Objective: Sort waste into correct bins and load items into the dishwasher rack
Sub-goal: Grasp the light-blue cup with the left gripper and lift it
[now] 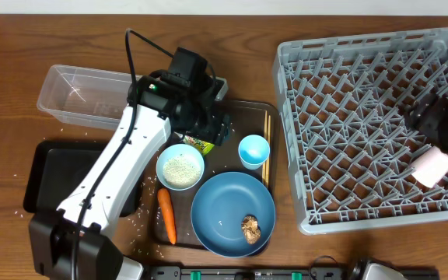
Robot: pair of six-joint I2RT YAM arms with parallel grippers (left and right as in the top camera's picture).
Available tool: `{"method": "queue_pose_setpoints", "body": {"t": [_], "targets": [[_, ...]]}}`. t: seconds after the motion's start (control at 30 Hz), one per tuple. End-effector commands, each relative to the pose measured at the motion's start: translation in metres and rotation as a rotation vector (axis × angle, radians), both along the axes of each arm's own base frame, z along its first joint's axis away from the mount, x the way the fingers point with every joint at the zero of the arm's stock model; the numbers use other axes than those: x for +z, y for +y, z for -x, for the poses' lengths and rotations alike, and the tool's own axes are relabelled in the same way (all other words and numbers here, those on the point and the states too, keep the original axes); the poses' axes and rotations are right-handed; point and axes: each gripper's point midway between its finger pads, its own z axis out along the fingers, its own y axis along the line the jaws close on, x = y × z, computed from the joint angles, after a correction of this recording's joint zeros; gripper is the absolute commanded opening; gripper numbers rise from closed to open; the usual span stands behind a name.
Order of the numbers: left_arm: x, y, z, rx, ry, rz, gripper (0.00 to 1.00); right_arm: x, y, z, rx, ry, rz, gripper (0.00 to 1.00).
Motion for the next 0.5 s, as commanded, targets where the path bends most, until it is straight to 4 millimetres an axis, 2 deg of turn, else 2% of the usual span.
{"method": "queue_pose_setpoints", "body": {"t": [0.0, 0.13, 0.33, 0.47], "targets": [[-0.005, 0.0, -0.002, 0.011, -0.004, -0.019, 0.73, -0.004, -0.013, 0.003, -0.066, 0.026, 0.035, 0.74], [-0.029, -0.013, -0.001, -0.013, 0.031, -0.032, 0.73, -0.003, -0.013, 0.001, -0.064, 0.018, 0.033, 0.79], [-0.063, -0.041, 0.004, -0.065, 0.083, -0.058, 0.65, -0.004, -0.012, 0.003, -0.062, 0.026, 0.028, 0.81], [-0.08, -0.04, 0.002, -0.055, 0.061, -0.162, 0.64, -0.005, -0.011, 0.004, -0.062, 0.029, 0.027, 0.82]]}}
